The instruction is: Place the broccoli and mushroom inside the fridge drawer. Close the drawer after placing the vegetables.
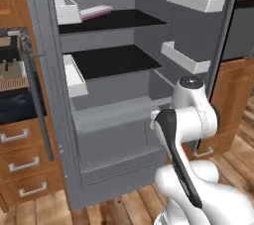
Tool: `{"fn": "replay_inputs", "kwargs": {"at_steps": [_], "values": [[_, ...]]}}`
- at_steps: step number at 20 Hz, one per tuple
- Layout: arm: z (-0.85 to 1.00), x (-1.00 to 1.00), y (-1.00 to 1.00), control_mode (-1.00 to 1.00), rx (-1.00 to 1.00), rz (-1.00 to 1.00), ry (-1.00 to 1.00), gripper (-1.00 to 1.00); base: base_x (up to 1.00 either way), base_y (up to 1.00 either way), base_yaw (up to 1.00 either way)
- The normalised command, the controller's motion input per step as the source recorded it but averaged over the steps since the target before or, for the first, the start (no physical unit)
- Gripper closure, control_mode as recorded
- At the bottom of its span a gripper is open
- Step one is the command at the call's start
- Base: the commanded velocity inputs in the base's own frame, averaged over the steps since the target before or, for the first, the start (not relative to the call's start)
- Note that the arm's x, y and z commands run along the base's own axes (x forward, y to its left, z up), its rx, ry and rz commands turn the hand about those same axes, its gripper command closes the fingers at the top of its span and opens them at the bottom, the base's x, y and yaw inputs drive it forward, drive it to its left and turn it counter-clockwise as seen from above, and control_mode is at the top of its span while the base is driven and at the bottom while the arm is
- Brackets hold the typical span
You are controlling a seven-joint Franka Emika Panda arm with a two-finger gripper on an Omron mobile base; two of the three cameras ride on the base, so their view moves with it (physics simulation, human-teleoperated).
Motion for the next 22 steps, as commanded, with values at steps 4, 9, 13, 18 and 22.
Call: {"fn": "replay_inputs", "kwargs": {"at_steps": [4,9,13,18,22], "values": [[0.00,0.00,0.00,1.00,0.00,0.00,0.00,1.00,0.75,-0.37,0.35],[0.00,0.00,0.00,1.00,0.00,0.00,0.00,1.00,0.34,-0.01,0.46],[0.00,0.00,0.00,1.00,0.00,0.00,0.00,1.00,0.31,-0.14,0.43],[0.00,0.00,0.00,1.00,0.00,0.00,0.00,1.00,0.31,-0.35,0.43],[0.00,0.00,0.00,1.00,0.00,0.00,0.00,1.00,0.06,-0.39,0.40]]}}
